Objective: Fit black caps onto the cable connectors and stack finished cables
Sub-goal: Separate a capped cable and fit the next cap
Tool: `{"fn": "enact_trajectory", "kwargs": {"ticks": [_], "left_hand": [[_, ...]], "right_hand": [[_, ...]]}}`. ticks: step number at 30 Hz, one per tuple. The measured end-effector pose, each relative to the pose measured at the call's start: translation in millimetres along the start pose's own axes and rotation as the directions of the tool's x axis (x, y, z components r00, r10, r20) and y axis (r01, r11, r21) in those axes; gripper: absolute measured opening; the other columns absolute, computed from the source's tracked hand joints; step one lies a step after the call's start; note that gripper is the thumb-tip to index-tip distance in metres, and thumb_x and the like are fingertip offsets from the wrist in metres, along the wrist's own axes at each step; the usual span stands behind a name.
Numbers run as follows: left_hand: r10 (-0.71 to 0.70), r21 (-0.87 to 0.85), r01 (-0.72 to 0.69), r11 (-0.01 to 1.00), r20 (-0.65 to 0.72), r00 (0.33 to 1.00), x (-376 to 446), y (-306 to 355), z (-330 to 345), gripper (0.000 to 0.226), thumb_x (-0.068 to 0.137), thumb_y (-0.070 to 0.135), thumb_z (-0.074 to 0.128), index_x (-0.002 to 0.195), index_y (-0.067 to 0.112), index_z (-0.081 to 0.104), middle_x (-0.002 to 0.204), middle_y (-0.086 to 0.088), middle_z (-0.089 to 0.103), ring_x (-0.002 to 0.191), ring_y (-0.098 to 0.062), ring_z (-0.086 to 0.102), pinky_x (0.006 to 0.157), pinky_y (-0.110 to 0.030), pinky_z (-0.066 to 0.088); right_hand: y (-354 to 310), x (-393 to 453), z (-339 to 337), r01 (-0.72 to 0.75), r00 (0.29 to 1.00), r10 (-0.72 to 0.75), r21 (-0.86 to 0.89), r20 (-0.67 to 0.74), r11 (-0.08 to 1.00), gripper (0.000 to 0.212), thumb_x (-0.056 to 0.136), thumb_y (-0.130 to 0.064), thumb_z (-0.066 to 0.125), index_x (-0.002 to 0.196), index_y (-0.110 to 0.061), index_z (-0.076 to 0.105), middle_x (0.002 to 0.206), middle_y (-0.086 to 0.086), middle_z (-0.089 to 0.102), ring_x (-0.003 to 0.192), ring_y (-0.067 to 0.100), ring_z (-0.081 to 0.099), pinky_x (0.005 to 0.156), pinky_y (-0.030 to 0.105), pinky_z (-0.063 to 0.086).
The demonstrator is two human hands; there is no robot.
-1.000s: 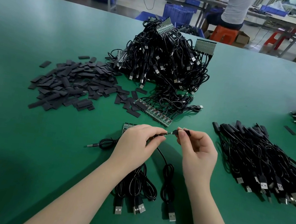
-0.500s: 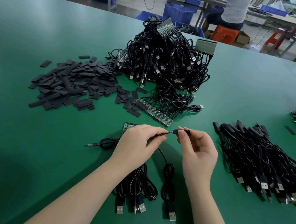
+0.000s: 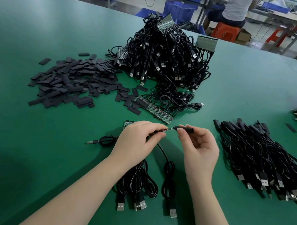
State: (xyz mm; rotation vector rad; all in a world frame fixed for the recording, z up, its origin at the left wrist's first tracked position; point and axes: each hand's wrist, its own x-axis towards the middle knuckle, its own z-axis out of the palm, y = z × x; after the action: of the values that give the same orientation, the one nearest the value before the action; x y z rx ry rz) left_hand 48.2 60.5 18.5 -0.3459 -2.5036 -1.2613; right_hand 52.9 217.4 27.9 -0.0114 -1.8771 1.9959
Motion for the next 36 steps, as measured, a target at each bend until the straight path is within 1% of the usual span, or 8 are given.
{"fn": "enact_trajectory", "kwargs": {"ticks": [7, 11, 14, 17, 23, 29, 32, 36], "left_hand": [[0.015, 0.015, -0.015, 1.0, 0.003, 1.0, -1.4, -0.2, 0.8, 0.022, 0.091, 0.03, 0.065, 0.112, 0.026, 0.072, 0.102, 0.013, 0.071, 0.096, -0.003, 0.061, 0.085, -0.017, 0.046], [0.02, 0.011, -0.02, 1.0, 0.016, 1.0, -0.5, -0.4, 1.1, 0.023, 0.091, 0.031, 0.064, 0.112, 0.027, 0.072, 0.102, 0.013, 0.071, 0.096, -0.003, 0.061, 0.086, -0.02, 0.047], [0.01, 0.002, -0.01, 1.0, 0.015, 1.0, 0.3, -0.7, 0.8, 0.022, 0.091, 0.03, 0.065, 0.112, 0.029, 0.072, 0.102, 0.014, 0.071, 0.097, -0.002, 0.061, 0.085, -0.015, 0.045], [0.003, -0.006, -0.003, 1.0, 0.013, 1.0, 0.2, -0.7, 0.4, 0.021, 0.091, 0.029, 0.066, 0.111, 0.028, 0.073, 0.101, 0.013, 0.071, 0.095, -0.002, 0.06, 0.082, -0.01, 0.041], [-0.002, -0.013, 0.003, 1.0, 0.026, 1.0, -1.1, -0.4, 0.9, 0.023, 0.091, 0.03, 0.066, 0.113, 0.028, 0.072, 0.103, 0.013, 0.07, 0.096, -0.002, 0.06, 0.084, -0.022, 0.049], [-0.004, -0.036, 0.006, 0.999, 0.039, 0.999, 0.1, -2.4, 0.2, 0.023, 0.091, 0.03, 0.066, 0.114, 0.03, 0.071, 0.103, 0.015, 0.07, 0.099, -0.002, 0.06, 0.085, -0.023, 0.049], [0.008, -0.055, -0.006, 0.998, 0.036, 0.999, -0.2, -3.8, 0.1, 0.023, 0.091, 0.028, 0.067, 0.113, 0.03, 0.072, 0.102, 0.014, 0.07, 0.099, -0.002, 0.06, 0.085, -0.024, 0.049], [0.009, -0.066, -0.006, 0.998, 0.041, 0.999, 0.8, -4.3, 0.0, 0.024, 0.09, 0.027, 0.068, 0.113, 0.031, 0.072, 0.102, 0.014, 0.07, 0.099, -0.003, 0.06, 0.084, -0.027, 0.05]], "right_hand": [[0.7, -0.6, -0.2, -0.024, 0.999, 0.024, 0.002, 0.022, 1.0, 0.02, 0.082, -0.001, 0.076, 0.081, -0.019, 0.069, 0.084, -0.002, 0.076, 0.081, 0.012, 0.072, 0.073, 0.018, 0.055], [0.2, 0.2, -1.8, -0.007, 0.999, 0.008, -0.009, 0.037, 1.0, 0.02, 0.082, 0.0, 0.075, 0.082, -0.019, 0.068, 0.086, -0.003, 0.076, 0.084, 0.013, 0.073, 0.075, 0.018, 0.054], [-1.2, 2.3, -4.8, -0.035, 0.997, 0.036, -0.012, 0.07, 0.999, 0.017, 0.082, -0.001, 0.075, 0.084, -0.017, 0.068, 0.086, -0.003, 0.076, 0.082, 0.011, 0.072, 0.075, 0.018, 0.054], [-2.2, 5.3, -7.7, -0.072, 0.993, 0.073, -0.011, 0.091, 0.997, 0.02, 0.082, -0.001, 0.075, 0.083, -0.02, 0.069, 0.085, -0.001, 0.076, 0.081, 0.014, 0.072, 0.076, 0.023, 0.057], [-0.9, 3.2, -7.4, -0.025, 0.993, 0.028, -0.03, 0.112, 0.999, 0.019, 0.082, 0.0, 0.075, 0.084, -0.017, 0.069, 0.088, 0.0, 0.076, 0.084, 0.014, 0.073, 0.076, 0.021, 0.055], [0.3, 3.0, -6.9, 0.015, 0.992, -0.009, -0.048, 0.122, 0.999, 0.019, 0.082, 0.0, 0.076, 0.084, -0.018, 0.069, 0.09, 0.0, 0.077, 0.087, 0.017, 0.073, 0.077, 0.02, 0.055], [0.8, 5.8, -9.4, -0.033, 0.987, 0.041, -0.059, 0.155, 0.998, 0.018, 0.082, -0.003, 0.077, 0.086, -0.02, 0.07, 0.089, 0.002, 0.076, 0.086, 0.016, 0.073, 0.077, 0.023, 0.057], [0.6, 8.0, -11.3, -0.172, 0.957, 0.168, -0.003, 0.236, 0.985, 0.018, 0.083, -0.006, 0.076, 0.084, -0.024, 0.071, 0.084, 0.005, 0.075, 0.082, 0.017, 0.072, 0.076, 0.026, 0.059]]}}
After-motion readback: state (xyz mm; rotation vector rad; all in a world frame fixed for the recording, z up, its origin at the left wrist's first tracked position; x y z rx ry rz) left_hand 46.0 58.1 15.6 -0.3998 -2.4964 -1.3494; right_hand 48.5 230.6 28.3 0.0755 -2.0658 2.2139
